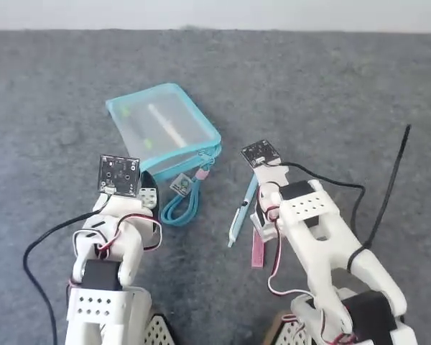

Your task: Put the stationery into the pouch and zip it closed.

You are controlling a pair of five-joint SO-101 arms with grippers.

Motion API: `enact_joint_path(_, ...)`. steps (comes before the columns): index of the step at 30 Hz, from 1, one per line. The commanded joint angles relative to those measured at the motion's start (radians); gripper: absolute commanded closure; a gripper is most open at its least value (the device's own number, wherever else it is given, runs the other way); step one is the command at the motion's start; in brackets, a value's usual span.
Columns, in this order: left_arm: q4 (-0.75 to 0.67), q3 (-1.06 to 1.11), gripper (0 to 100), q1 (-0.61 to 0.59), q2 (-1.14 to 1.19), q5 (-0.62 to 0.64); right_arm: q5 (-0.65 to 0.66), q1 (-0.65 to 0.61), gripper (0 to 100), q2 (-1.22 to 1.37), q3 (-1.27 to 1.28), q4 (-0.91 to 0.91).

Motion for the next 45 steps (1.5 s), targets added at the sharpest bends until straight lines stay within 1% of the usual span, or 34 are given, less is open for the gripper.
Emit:
enact_joint_path(1, -0.031, -0.005, 99, -0.005, -0.021, -0.015, 0.014, 0.01, 81.5, -0.005, -0.003, -0.033)
enact_joint_path(6, -0.031, -0.005, 99, -0.005, -0.021, -0.015, 0.014, 0.012, 81.5, -0.005, -0.003, -0.07)
enact_joint_path(16, -0.031, 0.004, 99, -0.005, -0.021, -0.015, 0.014, 0.012, 81.6, -0.005, 0.005, -0.082)
enact_joint_path(18, -0.031, 0.004, 99, -0.005, -0.021, -0.015, 0.014, 0.012, 84.6, -0.005, 0.02, -0.09)
enact_joint_path(22, -0.031, 0.004, 99, -0.005, -0.021, -0.015, 0.015, 0.012, 94.9, -0.005, 0.029, -0.101)
enact_joint_path(25, -0.031, 0.004, 99, -0.005, -0.021, -0.015, 0.015, 0.013, 96.9, -0.01, 0.029, -0.093)
enact_joint_path(27, -0.031, 0.004, 99, -0.005, -0.021, -0.015, 0.018, 0.031, 97.2, -0.019, 0.023, -0.067)
enact_joint_path(30, -0.031, 0.004, 99, -0.005, -0.021, -0.015, 0.028, 0.12, 97.2, -0.053, -0.026, 0.019)
enact_joint_path(33, -0.032, 0.004, 99, -0.005, -0.021, -0.015, 0.075, 0.206, 97.2, -0.147, -0.095, 0.114)
enact_joint_path(35, -0.034, 0.004, 99, -0.005, -0.021, -0.015, 0.106, 0.216, 97.2, -0.236, -0.14, 0.193)
enact_joint_path(37, -0.035, 0.004, 99, -0.005, -0.021, -0.015, 0.144, 0.196, 97.2, -0.335, -0.196, 0.285)
enact_joint_path(40, -0.035, 0.001, 99, -0.002, -0.021, -0.015, 0.186, 0.114, 97.2, -0.469, -0.31, 0.427)
enact_joint_path(42, -0.035, 0.001, 99, -0.003, -0.021, -0.014, 0.198, 0.027, 97.2, -0.515, -0.385, 0.509)
enact_joint_path(45, -0.037, 0.001, 99, -0.002, -0.021, -0.011, 0.195, -0.117, 97.2, -0.499, -0.491, 0.611)
